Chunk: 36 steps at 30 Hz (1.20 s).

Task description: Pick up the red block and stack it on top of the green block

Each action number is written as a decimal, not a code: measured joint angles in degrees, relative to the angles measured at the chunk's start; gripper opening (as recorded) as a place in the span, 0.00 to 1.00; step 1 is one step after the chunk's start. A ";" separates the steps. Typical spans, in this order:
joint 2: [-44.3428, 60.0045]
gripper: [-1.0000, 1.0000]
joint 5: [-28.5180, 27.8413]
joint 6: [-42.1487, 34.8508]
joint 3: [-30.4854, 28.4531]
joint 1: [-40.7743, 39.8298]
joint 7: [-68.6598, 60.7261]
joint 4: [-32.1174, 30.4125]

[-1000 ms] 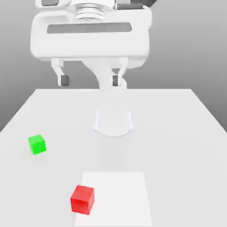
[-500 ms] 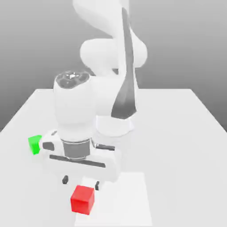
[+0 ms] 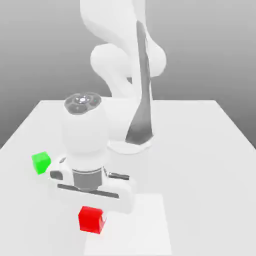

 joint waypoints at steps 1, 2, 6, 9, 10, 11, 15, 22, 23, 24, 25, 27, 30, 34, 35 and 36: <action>-1.44 0.00 -1.38 -0.70 -1.01 -0.81 -0.97 -0.60; -2.77 0.00 -2.88 -1.22 -2.12 -2.01 -2.20 -1.24; -7.76 0.00 -8.56 -2.80 -5.39 -9.49 -8.22 -3.98; -11.25 0.00 -11.79 -3.75 -7.78 -13.75 -13.68 -6.11; -12.36 0.00 -12.67 -4.02 -8.55 -14.95 -15.64 -6.83; -13.45 0.00 -13.47 -4.27 -9.41 -15.94 -17.66 -7.57; -17.47 0.00 -16.16 -5.03 -13.73 -19.59 -26.07 -10.58; -23.01 0.00 -19.11 -5.30 -22.57 -25.48 -41.94 -16.15; -23.63 0.00 -19.36 -5.22 -23.92 -26.15 -44.31 -16.98; -24.19 0.00 -19.56 -5.10 -25.26 -26.77 -46.67 -17.80; -24.55 0.00 -19.64 -4.86 -26.46 -27.22 -48.78 -18.52; -23.95 0.00 -19.11 -3.71 -27.72 -27.10 -50.74 -19.02; -21.98 0.00 -17.65 -1.46 -28.77 -26.11 -52.17 -19.12; -18.85 0.00 -14.98 1.72 -29.98 -24.30 -53.99 -19.09; -18.02 0.00 -14.15 2.53 -30.24 -23.83 -54.54 -19.09; -17.17 0.00 -13.27 3.33 -30.51 -23.33 -55.14 -19.09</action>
